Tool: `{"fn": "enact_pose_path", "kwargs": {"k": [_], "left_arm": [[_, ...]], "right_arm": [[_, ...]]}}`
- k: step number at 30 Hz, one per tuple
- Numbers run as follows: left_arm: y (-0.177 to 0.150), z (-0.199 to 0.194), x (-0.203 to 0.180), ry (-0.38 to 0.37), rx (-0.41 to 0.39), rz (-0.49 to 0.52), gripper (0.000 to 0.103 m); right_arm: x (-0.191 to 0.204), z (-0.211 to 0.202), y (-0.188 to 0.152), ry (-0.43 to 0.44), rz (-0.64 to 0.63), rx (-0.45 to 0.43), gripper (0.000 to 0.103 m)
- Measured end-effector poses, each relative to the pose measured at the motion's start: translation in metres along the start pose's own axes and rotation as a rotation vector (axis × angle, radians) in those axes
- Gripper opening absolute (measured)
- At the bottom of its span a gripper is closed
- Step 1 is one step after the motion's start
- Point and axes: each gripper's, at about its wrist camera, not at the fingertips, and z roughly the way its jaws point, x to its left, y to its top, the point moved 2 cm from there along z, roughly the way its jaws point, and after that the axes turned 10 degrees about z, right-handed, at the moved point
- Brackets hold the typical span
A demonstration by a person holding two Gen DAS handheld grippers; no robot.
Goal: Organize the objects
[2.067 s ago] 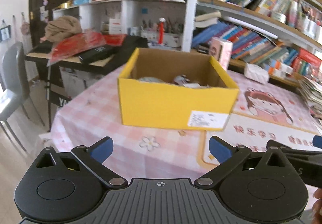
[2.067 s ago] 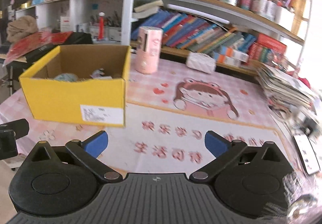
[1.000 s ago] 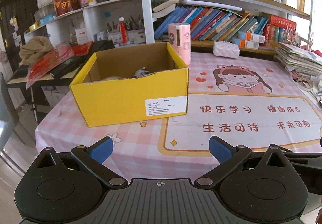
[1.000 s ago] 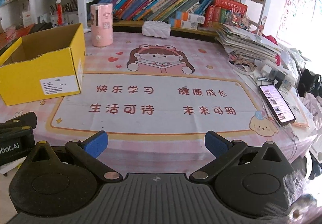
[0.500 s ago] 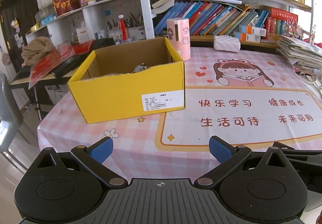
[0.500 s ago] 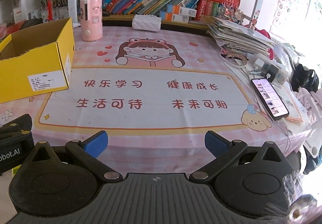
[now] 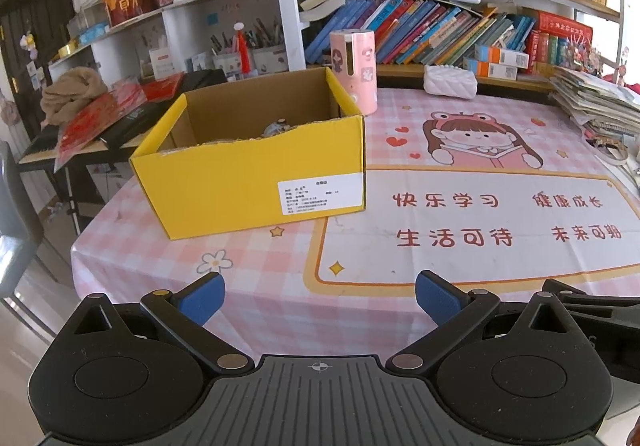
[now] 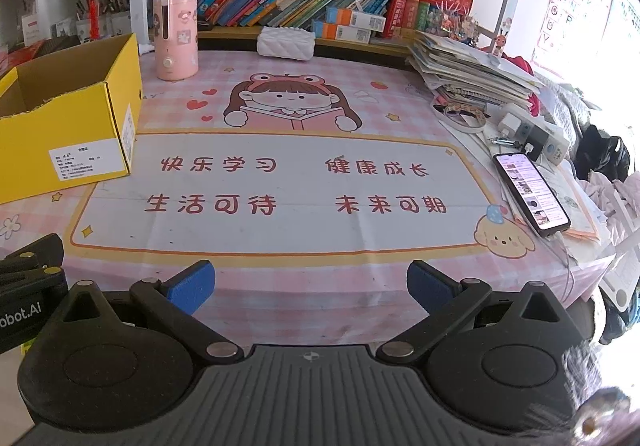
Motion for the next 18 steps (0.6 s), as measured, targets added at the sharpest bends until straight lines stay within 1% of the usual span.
{"fn": "enact_pose_path", "kwargs": {"k": [18], "left_arm": [[0.0003, 0.0057, 0.0055, -0.017, 0.02, -0.022, 0.102]], "right_arm": [[0.0034, 0.0002, 0.0022, -0.004, -0.007, -0.006, 0.103]]}}
